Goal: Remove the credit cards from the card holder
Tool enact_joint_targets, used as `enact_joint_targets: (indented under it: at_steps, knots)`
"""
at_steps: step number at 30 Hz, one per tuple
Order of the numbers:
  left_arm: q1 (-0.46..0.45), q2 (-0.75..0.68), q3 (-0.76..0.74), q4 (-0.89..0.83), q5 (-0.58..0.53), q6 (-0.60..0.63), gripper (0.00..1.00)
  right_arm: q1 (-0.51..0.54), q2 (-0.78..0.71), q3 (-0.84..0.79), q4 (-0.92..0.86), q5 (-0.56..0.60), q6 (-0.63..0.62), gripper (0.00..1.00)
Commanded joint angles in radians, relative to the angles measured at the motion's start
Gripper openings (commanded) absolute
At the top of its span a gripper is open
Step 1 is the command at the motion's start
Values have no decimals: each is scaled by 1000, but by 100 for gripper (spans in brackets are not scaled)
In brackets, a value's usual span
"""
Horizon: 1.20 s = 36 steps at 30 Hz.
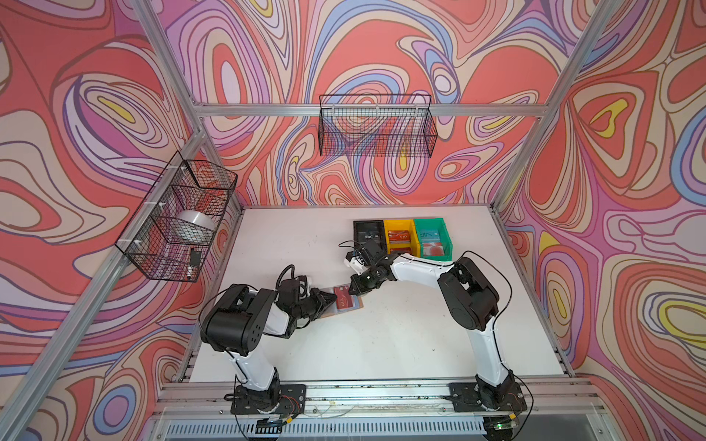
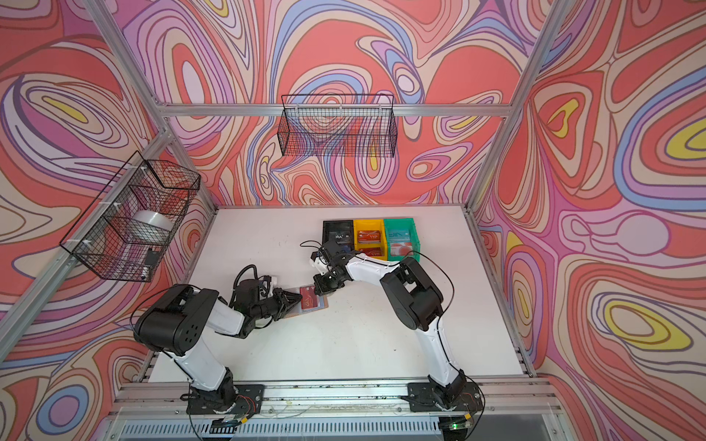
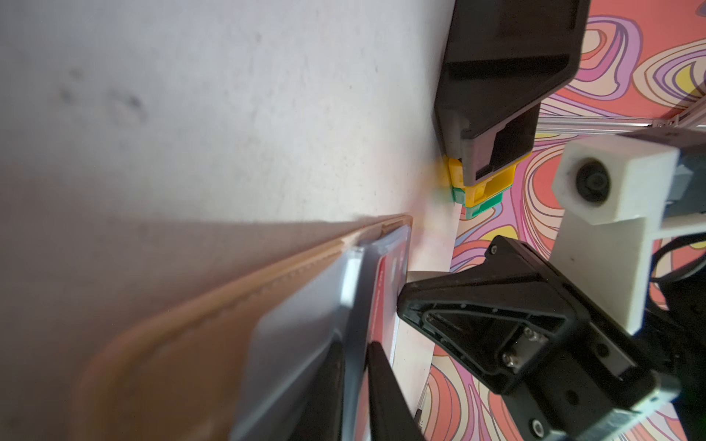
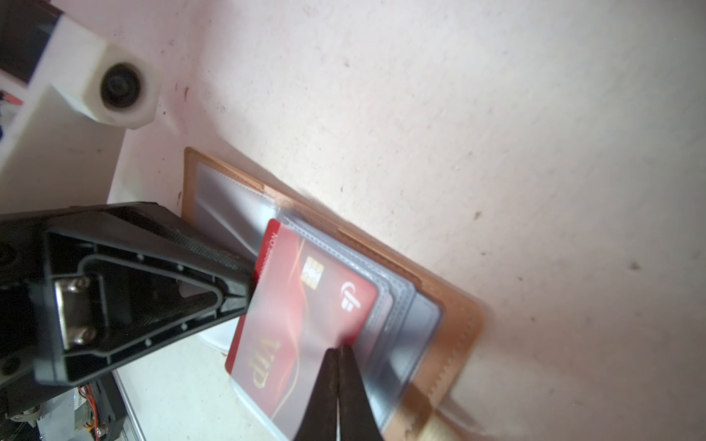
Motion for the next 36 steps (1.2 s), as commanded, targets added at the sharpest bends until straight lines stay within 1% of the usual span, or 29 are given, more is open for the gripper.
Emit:
enact_joint_targets:
  at_steps: [1,4,11,14,20,30,36]
  knots:
    - [-8,29,6,-1,-8,-1,17,5,43,-22,-25,2,-5,6]
    - [-7,36,9,5,-2,-4,14,6,44,-23,-23,-1,-4,6]
    - [-8,30,10,-6,-2,-1,3,6,43,-31,-24,-1,-4,6]
    - [-8,29,7,-14,-1,6,1,6,42,-34,-25,1,-5,6]
    - [8,27,-1,-13,9,13,0,6,38,-37,-31,6,-6,6]
    - [99,-22,-64,-28,55,38,0,6,42,-32,-32,3,0,6]
    - [119,-89,-70,-104,57,67,0,6,42,-30,-35,-11,1,7]
